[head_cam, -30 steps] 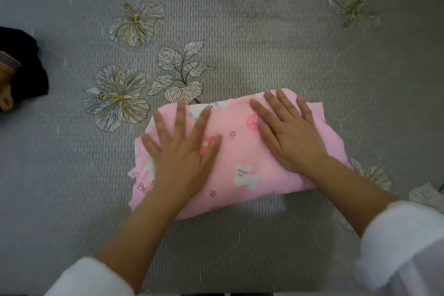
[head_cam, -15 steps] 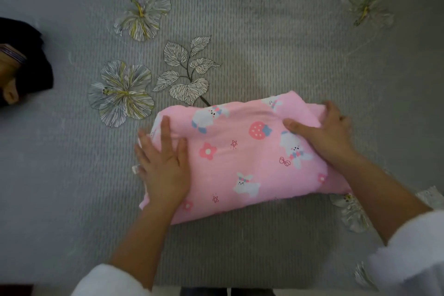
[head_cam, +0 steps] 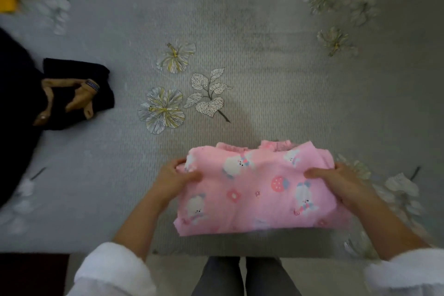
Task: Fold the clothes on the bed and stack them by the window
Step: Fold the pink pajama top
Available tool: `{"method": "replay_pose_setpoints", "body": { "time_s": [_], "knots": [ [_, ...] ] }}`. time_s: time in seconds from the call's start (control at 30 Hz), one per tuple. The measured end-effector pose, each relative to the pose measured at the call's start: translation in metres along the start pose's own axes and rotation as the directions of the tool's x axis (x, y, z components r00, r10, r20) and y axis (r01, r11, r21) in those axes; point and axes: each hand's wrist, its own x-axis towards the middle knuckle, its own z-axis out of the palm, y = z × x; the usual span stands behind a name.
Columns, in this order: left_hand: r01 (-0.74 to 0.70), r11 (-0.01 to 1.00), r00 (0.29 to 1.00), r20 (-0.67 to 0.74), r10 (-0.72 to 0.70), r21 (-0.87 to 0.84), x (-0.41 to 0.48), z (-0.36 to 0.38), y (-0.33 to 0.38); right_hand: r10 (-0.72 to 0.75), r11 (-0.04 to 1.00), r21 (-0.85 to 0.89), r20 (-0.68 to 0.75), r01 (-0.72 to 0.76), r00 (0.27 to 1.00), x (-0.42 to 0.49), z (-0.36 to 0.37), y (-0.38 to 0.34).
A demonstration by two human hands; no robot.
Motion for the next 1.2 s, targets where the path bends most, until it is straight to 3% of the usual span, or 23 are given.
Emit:
{"method": "replay_pose_setpoints", "body": {
  "time_s": [0.27, 0.57, 0.73, 0.87, 0.93, 1.2],
  "knots": [
    [-0.364, 0.905, 0.931, 0.119, 0.345, 0.219, -0.089, 0.026, 0.037, -0.193, 0.979, 0.031, -0.154, 0.200, 0.969, -0.102, -0.079, 0.042],
    [-0.695, 0.659, 0.718, 0.244, 0.652, 0.286, -0.184, 0.176, 0.087, -0.365, 0.920, 0.050, -0.260, 0.390, 0.894, -0.176, -0.223, 0.131],
    [-0.786, 0.562, 0.618, 0.303, 0.725, 0.258, -0.241, 0.289, 0.093, -0.415, 0.891, 0.010, -0.391, 0.454, 0.822, -0.201, -0.327, 0.215],
    [-0.852, 0.480, 0.522, 0.398, 0.754, 0.209, -0.286, 0.375, 0.099, -0.383, 0.894, 0.052, -0.431, 0.446, 0.817, -0.227, -0.406, 0.272],
    [-0.870, 0.457, 0.489, 0.437, 0.755, 0.184, -0.303, 0.411, 0.105, -0.386, 0.885, 0.020, -0.527, 0.465, 0.757, -0.234, -0.440, 0.295],
    [-0.890, 0.438, 0.441, 0.491, 0.751, 0.130, -0.332, 0.548, 0.155, -0.422, 0.848, -0.008, -0.614, 0.529, 0.667, -0.204, -0.557, 0.329]
  ]
}}
